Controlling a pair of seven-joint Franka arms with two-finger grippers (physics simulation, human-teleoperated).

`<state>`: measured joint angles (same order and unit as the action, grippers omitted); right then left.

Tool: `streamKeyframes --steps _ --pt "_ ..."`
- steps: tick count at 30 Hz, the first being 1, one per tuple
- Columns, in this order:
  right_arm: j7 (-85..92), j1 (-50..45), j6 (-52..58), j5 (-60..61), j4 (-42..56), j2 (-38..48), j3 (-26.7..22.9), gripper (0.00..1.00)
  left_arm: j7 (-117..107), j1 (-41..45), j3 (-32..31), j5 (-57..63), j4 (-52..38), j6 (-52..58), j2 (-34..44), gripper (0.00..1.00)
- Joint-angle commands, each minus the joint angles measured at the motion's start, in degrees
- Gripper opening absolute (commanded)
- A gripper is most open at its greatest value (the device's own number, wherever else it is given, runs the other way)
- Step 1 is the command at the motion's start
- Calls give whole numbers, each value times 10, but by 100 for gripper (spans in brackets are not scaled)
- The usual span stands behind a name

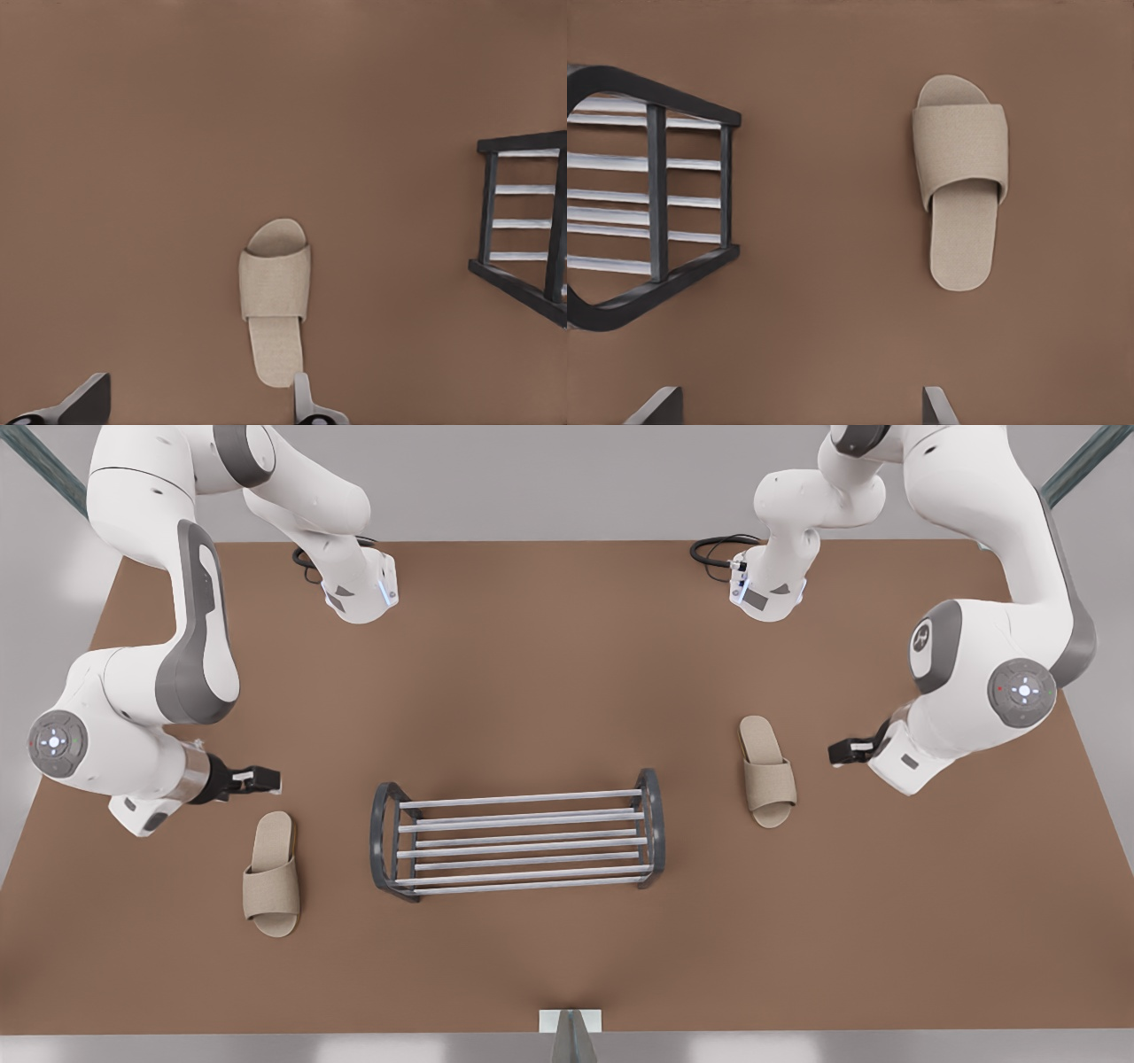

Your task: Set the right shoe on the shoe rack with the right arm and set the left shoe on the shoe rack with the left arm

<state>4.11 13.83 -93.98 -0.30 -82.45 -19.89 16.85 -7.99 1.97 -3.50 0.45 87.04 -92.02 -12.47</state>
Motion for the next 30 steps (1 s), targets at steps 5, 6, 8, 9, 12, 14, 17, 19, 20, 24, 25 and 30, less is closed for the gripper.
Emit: streamKeyframes --steps 5,6,8,9,12,14,17,19,20,24,25,30 --pt "26 4 -24 1 1 -12 -1 100 61 -24 -13 -24 183 -167 98 100" --pt "26 1 -61 -4 1 -9 -1 100 61 -24 -33 -17 365 -369 173 100" --pt "25 5 -166 -6 -23 13 0 100 25 -31 -77 2 513 -574 242 99" --pt "25 7 -249 -6 -96 56 0 100 20 -74 -131 2 580 -689 250 99" --pt "24 18 -339 -5 -196 125 0 100 12 -252 -304 3 604 -688 264 100" --pt "27 29 -393 -5 -247 151 0 100 12 -261 -304 3 619 -737 231 99" --pt "39 39 -412 -1 -249 137 2 100 13 -283 -304 3 647 -853 163 98" --pt "72 74 -427 -2 -263 133 1 100 15 -277 -304 2 677 -951 150 98" --pt "89 75 -461 -2 -285 137 2 100 16 -276 -305 3 691 -984 150 99" --pt "88 88 -897 -2 -539 166 2 100 20 -282 -305 3 737 -1033 119 99" --pt "85 91 -974 -1 -585 166 2 100 21 -282 -305 3 738 -1035 106 99" --pt "93 118 -998 -3 -625 190 2 100 21 -294 -304 2 763 -1034 98 98"
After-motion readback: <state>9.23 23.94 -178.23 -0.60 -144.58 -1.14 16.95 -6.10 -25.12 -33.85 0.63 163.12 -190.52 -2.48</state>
